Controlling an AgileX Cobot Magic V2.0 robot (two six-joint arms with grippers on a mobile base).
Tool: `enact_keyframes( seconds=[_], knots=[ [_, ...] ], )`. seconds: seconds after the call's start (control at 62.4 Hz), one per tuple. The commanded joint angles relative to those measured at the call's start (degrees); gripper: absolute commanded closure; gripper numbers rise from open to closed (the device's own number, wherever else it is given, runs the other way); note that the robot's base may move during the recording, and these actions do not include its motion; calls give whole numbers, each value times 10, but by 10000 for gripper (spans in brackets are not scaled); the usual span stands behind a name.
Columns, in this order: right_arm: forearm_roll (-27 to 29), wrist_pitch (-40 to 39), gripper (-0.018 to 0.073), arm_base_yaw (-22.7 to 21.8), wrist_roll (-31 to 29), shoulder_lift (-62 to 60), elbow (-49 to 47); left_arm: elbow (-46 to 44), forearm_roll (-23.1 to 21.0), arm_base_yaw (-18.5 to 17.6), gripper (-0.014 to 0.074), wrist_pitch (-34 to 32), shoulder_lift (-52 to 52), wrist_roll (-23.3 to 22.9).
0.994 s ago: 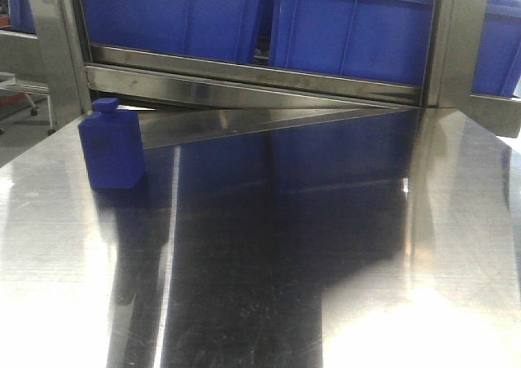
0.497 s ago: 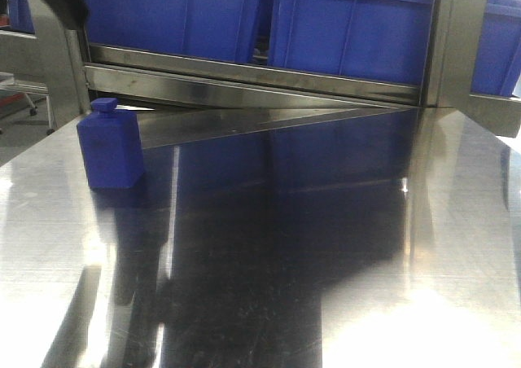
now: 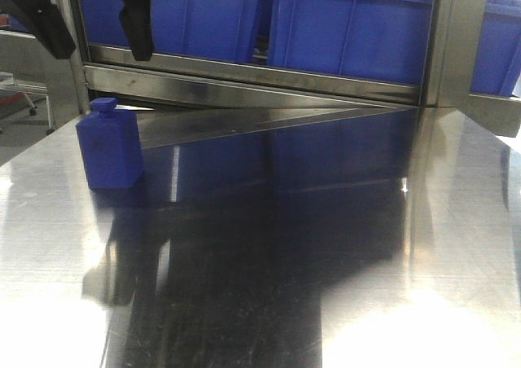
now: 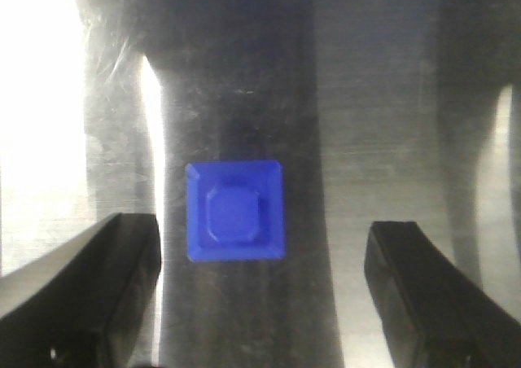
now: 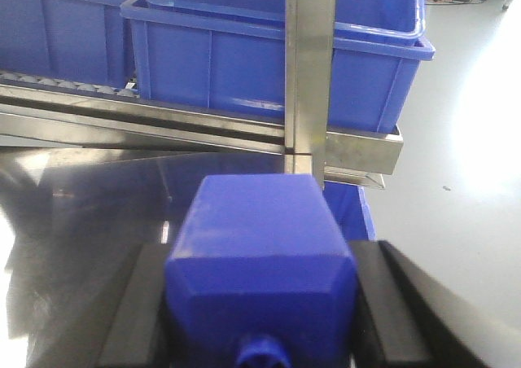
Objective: Pick and sort blue part to right shelf
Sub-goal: 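Lower the left gripper around the remaining blue bottle and close it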
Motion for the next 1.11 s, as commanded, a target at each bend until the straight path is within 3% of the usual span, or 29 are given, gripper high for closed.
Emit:
enact_keyframes(
  seconds=[0.0, 0.513, 1.09],
  knots=[
    [3, -54, 187, -3, -4, 3, -17, -34, 4, 4, 40, 11, -9, -7],
    [3, -54, 187, -3, -4, 3, -17, -40, 8, 4, 39, 29, 37, -38],
    [3, -54, 187, -3, -4, 3, -17, -40, 14, 13, 40, 28, 59, -38]
  ],
)
